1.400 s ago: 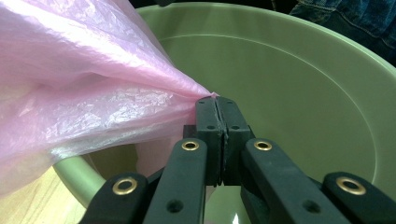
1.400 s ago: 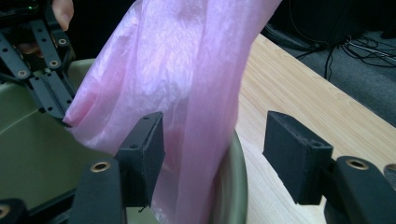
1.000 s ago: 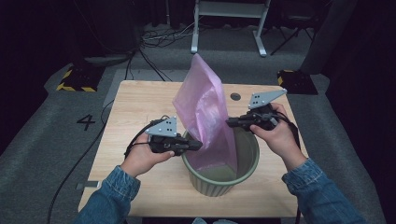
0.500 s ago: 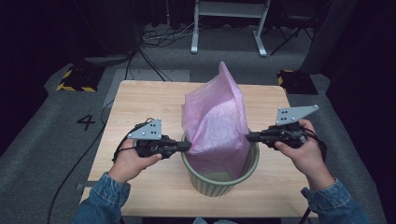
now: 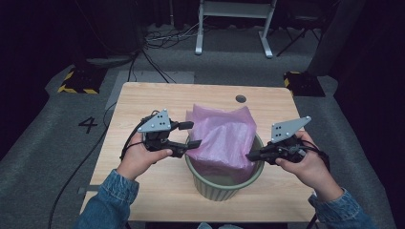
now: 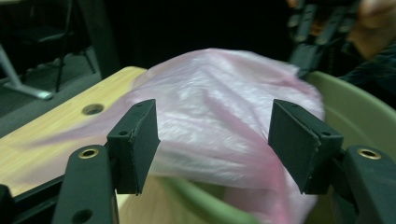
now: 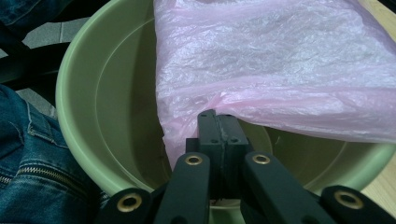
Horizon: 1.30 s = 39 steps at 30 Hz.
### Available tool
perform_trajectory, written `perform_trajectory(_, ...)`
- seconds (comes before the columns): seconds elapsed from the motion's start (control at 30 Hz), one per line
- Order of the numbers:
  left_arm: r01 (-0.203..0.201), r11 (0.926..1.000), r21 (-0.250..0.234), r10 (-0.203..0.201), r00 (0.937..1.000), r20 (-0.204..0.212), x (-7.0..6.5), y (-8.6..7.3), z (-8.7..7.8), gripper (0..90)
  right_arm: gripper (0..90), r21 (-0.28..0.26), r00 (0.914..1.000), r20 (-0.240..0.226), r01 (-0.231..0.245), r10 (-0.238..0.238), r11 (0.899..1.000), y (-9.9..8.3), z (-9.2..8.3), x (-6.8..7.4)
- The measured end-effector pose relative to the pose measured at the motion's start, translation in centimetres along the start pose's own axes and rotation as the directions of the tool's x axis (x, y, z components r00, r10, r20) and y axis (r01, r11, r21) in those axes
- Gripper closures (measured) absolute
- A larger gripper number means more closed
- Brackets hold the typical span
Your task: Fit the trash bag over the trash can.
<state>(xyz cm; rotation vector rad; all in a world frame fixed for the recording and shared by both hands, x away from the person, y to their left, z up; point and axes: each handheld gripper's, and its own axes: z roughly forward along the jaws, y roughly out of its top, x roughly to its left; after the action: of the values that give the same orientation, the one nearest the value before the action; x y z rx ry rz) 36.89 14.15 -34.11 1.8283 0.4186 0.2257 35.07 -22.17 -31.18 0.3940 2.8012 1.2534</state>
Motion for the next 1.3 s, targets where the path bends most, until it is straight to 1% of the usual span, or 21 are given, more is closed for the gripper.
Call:
perform_trajectory(0.1, 0.018, 0.9998, 0.005, -0.018, 0.9994, -0.031, 0.6, -0.1, 0.1, 31.8, 90.0, 0.010, 1.0000, -0.004, -0.004, 0.004, 1.000, -0.1, 0.1, 0.0)
perform_trajectory(0.23, 0.042, 0.9980, 0.047, -0.039, 0.9970, -0.066, 1.5, -0.1, 0.8, 29.6, 90.0, 0.020, 0.9998, -0.019, -0.004, 0.005, 1.000, -0.1, 0.8, 0.0)
perform_trajectory(0.4, 0.050, 0.9951, 0.085, -0.045, 0.9969, -0.064, 2.1, 0.2, 2.1, 29.5, 90.0, 0.035, 0.9995, -0.033, -0.002, 0.003, 0.999, 0.1, 1.7, -0.1)
perform_trajectory(0.43, 0.051, 0.9941, 0.095, -0.046, 0.9975, -0.053, 2.1, 0.2, 2.4, 32.7, 90.0, 0.035, 0.9994, -0.033, -0.002, 0.003, 0.999, 0.2, 1.8, -0.1)
perform_trajectory(0.47, 0.044, 0.9939, 0.101, -0.040, 0.9982, -0.046, 2.1, 0.2, 2.5, 40.3, 90.0, 0.034, 0.9995, -0.031, -0.003, 0.004, 0.999, 0.2, 1.8, -0.1)
perform_trajectory(0.5, 0.036, 0.9938, 0.105, -0.032, 0.9987, -0.040, 2.0, 0.3, 2.6, 55.4, 89.4, 0.031, 0.9996, -0.029, -0.004, 0.005, 1.000, 0.2, 1.9, -0.1)
perform_trajectory(0.53, 0.020, 0.9937, 0.110, -0.015, 0.9985, -0.053, 2.0, 0.3, 2.7, 55.4, 89.4, 0.031, 0.9996, -0.029, -0.004, 0.005, 1.000, 0.2, 1.9, -0.1)
perform_trajectory(0.57, -0.015, 0.9926, 0.120, 0.025, 0.9962, -0.083, 1.9, 0.4, 2.7, 60.7, 88.5, 0.029, 0.9996, -0.027, -0.005, 0.005, 1.000, 0.2, 1.8, -0.1)
perform_trajectory(0.6, -0.030, 0.9920, 0.122, 0.041, 0.9949, -0.092, 1.9, 0.4, 2.6, 68.9, 86.6, 0.024, 0.9997, -0.022, -0.009, 0.009, 1.000, 0.2, 1.7, -0.1)
perform_trajectory(0.67, -0.044, 0.9942, 0.098, 0.054, 0.9935, -0.100, 2.0, 0.5, 2.4, 74.8, 83.2, 0.014, 0.9997, -0.013, -0.019, 0.019, 1.000, 0.1, 1.5, -0.1)
perform_trajectory(0.7, -0.045, 0.9950, 0.089, 0.054, 0.9937, -0.098, 2.0, 0.6, 2.2, 83.0, 77.7, -0.002, 0.9995, -0.001, -0.031, 0.031, 1.000, -0.1, 1.2, -0.1)
perform_trajectory(0.73, -0.043, 0.9962, 0.075, 0.050, 0.9947, -0.090, 2.0, 0.6, 2.1, 85.3, 73.6, -0.015, 0.9992, 0.007, -0.040, 0.040, 0.999, -0.2, 1.0, -0.1)
perform_trajectory(0.77, -0.046, 0.9970, 0.063, 0.051, 0.9952, -0.083, 2.0, 0.7, 2.0, 85.3, 73.6, -0.015, 0.9992, 0.007, -0.040, 0.040, 0.999, -0.2, 1.0, -0.1)
perform_trajectory(0.8, -0.048, 0.9975, 0.050, 0.052, 0.9954, -0.081, 1.9, 0.8, 1.9, 87.5, 68.9, -0.030, 0.9984, 0.016, -0.053, 0.054, 0.998, -0.3, 0.7, -0.2)
perform_trajectory(0.9, -0.064, 0.9978, 0.017, 0.064, 0.9965, -0.054, 1.3, 1.0, 1.5, 89.6, 50.6, -0.097, 0.9947, 0.061, -0.077, 0.083, 0.992, -0.4, -0.4, -0.4)
perform_trajectory(0.93, -0.075, 0.9971, 0.009, 0.075, 0.9965, -0.037, 0.9, 1.1, 1.4, 89.8, 44.4, -0.131, 0.9905, 0.096, -0.085, 0.098, 0.988, -0.5, -1.2, -0.7)
perform_trajectory(0.97, -0.080, 0.9967, 0.007, 0.081, 0.9964, -0.028, 0.6, 1.2, 1.4, 89.8, 44.4, -0.131, 0.9905, 0.096, -0.085, 0.098, 0.988, -0.5, -1.2, -0.7)
perform_trajectory(1.03, -0.099, 0.9951, -0.001, 0.099, 0.9951, 0.002, -0.2, 1.3, 1.2, 89.9, 41.2, -0.147, 0.9859, 0.123, -0.095, 0.114, 0.984, -0.6, -1.9, -1.0)
perform_trajectory(1.13, -0.129, 0.9917, 0.000, 0.129, 0.9906, 0.046, -1.3, 1.3, 1.0, 89.9, 38.0, -0.156, 0.9773, 0.157, -0.118, 0.143, 0.981, -0.7, -2.8, -1.5)
perform_trajectory(1.17, -0.138, 0.9905, 0.004, 0.137, 0.9888, 0.059, -1.6, 1.2, 0.9, 89.9, 35.6, -0.166, 0.9714, 0.175, -0.132, 0.161, 0.977, -0.8, -3.2, -1.8)
perform_trajectory(1.3, -0.162, 0.9865, 0.026, 0.158, 0.9818, 0.105, -2.6, 1.1, 0.8, 89.9, 34.2, -0.174, 0.9652, 0.192, -0.145, 0.178, 0.974, -0.6, -3.2, -2.2)
